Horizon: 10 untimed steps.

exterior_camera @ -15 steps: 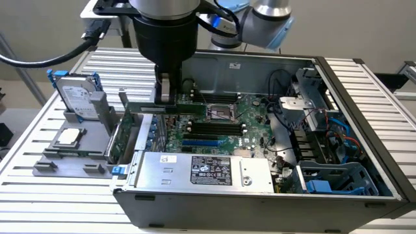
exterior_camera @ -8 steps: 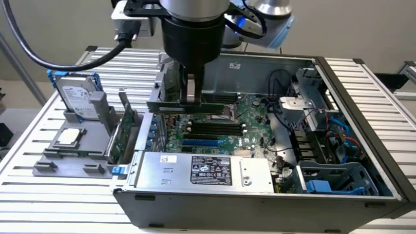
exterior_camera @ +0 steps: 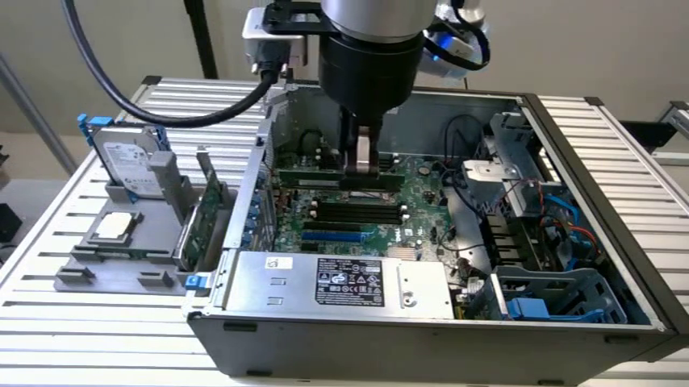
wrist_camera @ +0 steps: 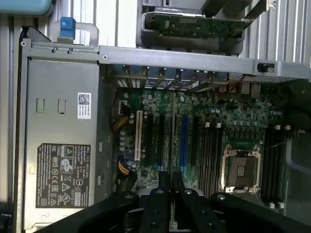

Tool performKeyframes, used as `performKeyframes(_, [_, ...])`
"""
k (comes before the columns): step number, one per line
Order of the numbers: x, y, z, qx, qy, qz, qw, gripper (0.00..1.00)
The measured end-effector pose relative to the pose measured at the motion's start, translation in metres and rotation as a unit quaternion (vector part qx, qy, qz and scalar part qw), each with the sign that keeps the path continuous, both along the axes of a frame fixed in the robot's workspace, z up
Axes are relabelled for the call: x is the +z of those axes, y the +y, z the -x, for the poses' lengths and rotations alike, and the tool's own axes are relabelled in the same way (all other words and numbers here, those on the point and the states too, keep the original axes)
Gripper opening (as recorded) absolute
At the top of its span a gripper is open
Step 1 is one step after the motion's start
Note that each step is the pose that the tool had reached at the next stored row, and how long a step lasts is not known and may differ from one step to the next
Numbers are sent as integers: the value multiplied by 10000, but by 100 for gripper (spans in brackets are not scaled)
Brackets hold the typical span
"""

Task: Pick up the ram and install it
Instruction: 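Insert the ram into the slot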

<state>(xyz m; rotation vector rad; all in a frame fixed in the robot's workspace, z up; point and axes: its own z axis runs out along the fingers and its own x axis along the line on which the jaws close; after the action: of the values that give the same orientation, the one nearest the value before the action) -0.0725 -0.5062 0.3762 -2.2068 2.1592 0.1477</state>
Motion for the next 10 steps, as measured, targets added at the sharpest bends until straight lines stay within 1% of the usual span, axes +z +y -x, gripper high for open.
performKeyframes(1, [-14,12,-42,0,1,0,10000,0])
performKeyframes(2, [-32,34,-85,0,2,0,10000,0])
performKeyframes(4, [-69,99,-151,0,2,0,10000,0])
performKeyframes(6, [-105,178,-193,0,2,0,10000,0])
performKeyframes(10, [-178,358,-238,0,2,0,10000,0])
